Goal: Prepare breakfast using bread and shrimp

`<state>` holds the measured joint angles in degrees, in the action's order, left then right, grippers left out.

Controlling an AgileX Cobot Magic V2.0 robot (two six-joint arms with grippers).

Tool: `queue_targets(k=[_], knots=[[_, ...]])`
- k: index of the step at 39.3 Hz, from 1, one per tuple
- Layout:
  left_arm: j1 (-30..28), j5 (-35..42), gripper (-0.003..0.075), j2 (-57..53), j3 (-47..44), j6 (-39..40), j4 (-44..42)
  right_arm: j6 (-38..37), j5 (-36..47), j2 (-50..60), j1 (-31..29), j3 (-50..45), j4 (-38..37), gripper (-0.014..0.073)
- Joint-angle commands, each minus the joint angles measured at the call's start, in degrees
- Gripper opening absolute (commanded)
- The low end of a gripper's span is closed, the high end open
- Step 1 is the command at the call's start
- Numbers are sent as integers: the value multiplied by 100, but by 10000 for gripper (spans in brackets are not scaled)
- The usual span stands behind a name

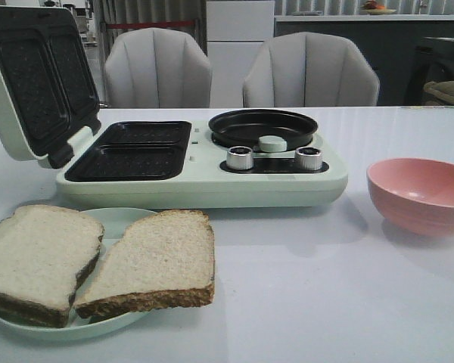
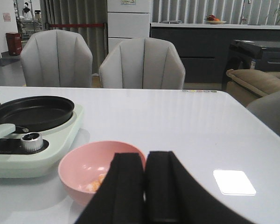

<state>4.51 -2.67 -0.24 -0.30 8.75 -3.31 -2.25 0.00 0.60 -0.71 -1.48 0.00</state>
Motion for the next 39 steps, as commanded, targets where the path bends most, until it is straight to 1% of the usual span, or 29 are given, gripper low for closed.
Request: queue_targets(k=[1,8,10,16,18,20,26,30,32,34,39], knots=[[-9,470,114,-93,-116,17,12,32,511,122,-19,88,-74,153],[-9,542,114,-93,-116,17,-3,32,511,122,-19,88,-74,153],[-9,801,114,-93,-116,4,-24,32,511,122,-19,88,-74,153],[-9,2015,114,-93,-28,4,-24,32,511,122,-19,88,-74,153],[-9,2208,114,-81,138,-7,-24,32,511,122,-19,88,-74,153],[-9,1916,114,-55,461,-34,-37,32,511,122,-19,88,-74,153],[-9,478,114,386,1598,-34,-162,32,511,122,-19,88,-74,153],[-9,-613,114,852,2195,-34,-151,32,511,122,-19,88,-74,153],[-9,-1024,114,1087,2441,-34,-151,32,511,122,-19,88,-74,153],[-9,-1255,114,1242,2553,-34,-151,32,511,122,-19,88,-74,153],[-9,-1192,114,1441,2565,-34,-136,32,511,122,-19,88,-74,153]])
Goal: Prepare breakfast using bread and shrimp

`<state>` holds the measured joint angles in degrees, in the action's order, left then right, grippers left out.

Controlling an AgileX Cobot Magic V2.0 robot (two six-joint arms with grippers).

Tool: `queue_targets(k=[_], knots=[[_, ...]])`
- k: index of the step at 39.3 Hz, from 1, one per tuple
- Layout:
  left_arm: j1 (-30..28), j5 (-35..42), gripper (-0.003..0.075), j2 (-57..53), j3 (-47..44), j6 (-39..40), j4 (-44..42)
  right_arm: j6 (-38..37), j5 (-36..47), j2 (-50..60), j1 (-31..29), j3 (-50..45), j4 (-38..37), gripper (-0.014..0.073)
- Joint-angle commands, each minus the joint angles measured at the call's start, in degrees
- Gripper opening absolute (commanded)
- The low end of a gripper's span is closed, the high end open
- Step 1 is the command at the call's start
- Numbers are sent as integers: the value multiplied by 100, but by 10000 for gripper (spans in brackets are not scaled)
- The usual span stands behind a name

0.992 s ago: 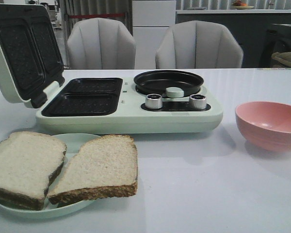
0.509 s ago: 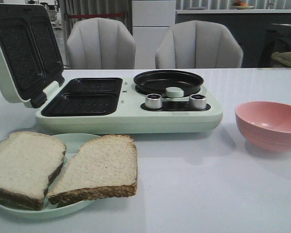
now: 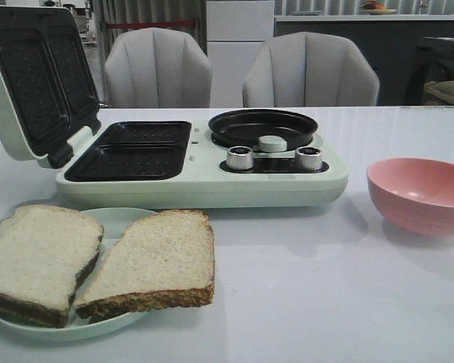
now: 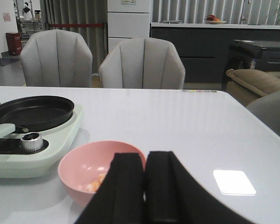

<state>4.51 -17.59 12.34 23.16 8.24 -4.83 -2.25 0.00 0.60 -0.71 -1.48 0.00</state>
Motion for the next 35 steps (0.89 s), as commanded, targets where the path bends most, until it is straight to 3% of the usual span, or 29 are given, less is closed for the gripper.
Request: queue_targets(k=[1,9,13,15,20,23,35], knots=[[-9,300,114,216,219,16,97,32,511,122,-19,88,-74,153],[-18,262,118,382,219,16,254,32,511,122,-19,88,-74,153],[-18,262,174,382,219,16,243,32,511,122,-19,88,-74,153],[-18,262,240,382,219,16,197,32,511,122,-19,88,-74,153],[-18,239,494,382,219,16,-41,32,511,122,-19,88,-74,153],[-18,217,583,382,219,16,-230,32,511,122,-19,88,-74,153],[-18,255,534,382,219,16,-296,32,511,122,-19,88,-74,153]])
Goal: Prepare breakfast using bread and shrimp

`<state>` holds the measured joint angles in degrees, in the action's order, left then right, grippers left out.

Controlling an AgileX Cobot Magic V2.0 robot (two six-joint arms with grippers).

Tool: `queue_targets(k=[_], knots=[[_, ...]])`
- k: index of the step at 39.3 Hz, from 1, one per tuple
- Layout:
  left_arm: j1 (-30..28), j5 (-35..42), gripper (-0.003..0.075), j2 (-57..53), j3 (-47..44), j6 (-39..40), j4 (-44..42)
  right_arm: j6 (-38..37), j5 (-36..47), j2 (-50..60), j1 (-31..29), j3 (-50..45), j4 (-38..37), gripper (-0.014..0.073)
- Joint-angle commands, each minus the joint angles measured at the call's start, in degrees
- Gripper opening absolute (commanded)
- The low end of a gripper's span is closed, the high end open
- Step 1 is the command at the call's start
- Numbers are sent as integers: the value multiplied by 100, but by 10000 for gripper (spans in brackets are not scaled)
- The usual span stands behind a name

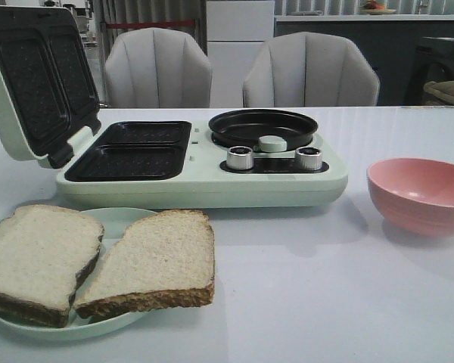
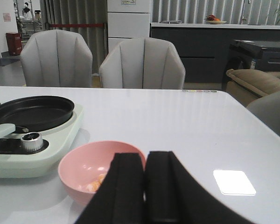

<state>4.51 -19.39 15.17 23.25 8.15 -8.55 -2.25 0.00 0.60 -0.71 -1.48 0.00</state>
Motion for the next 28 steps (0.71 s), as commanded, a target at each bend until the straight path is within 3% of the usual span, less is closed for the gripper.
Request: queue_targets(k=[1,6,10,17,22,28], knots=[[-18,435,523,99,211,25,174,32,511,122,-19,88,-74,153],[-18,208,476,99,211,-110,215,32,511,122,-19,88,-74,153],[88,-146,457,125,211,-1110,253,32,506,122,-19,88,-74,153],[415,-753,461,609,211,-1303,-665,32,506,122,-19,88,-74,153],[999,-989,461,1125,211,-1303,-1273,32,506,122,-19,88,-74,153],[2161,-1328,461,1732,211,-1303,-2082,32,506,122,-19,88,-74,153]])
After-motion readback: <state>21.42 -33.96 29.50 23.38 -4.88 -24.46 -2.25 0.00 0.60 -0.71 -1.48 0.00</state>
